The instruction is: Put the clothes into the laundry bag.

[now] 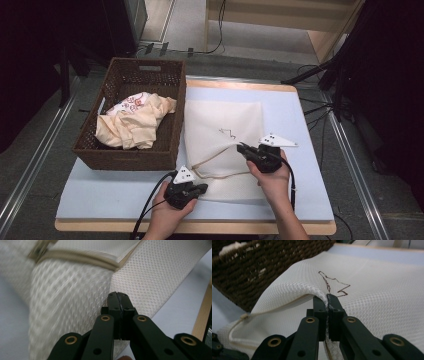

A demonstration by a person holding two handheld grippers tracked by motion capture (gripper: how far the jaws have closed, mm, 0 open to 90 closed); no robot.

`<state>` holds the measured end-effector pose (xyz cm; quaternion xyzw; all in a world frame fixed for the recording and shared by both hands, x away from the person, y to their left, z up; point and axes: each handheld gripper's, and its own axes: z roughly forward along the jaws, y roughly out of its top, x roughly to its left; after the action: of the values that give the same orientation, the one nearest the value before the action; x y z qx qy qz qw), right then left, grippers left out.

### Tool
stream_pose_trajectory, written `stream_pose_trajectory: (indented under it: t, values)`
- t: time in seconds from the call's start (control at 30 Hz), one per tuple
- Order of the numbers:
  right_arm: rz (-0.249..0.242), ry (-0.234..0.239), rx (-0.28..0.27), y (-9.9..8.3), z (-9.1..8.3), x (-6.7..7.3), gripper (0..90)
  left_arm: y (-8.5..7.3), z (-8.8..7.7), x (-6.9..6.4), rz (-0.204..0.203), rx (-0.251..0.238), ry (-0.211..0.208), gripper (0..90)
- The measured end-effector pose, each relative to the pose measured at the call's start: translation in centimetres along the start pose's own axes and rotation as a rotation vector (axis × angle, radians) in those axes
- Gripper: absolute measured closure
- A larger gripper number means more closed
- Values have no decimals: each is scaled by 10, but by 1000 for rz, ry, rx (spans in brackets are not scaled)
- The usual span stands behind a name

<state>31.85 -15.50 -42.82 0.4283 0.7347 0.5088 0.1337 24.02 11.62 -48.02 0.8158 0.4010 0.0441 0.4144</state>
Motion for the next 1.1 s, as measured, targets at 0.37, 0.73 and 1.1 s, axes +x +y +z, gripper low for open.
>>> stream_pose_trajectory:
  t: [0.37,0.73,1.1]
  values:
    - [6,-20,0,-5,3,-2,875,-1,-7,0,17,-55,-83,674]
    - [15,-14,23,-10,8,-5,868,17,-38,-14,17,-195,-121,71]
    - [8,-9,24,-12,6,-3,864,59,-61,-3,37,-250,-40,67]
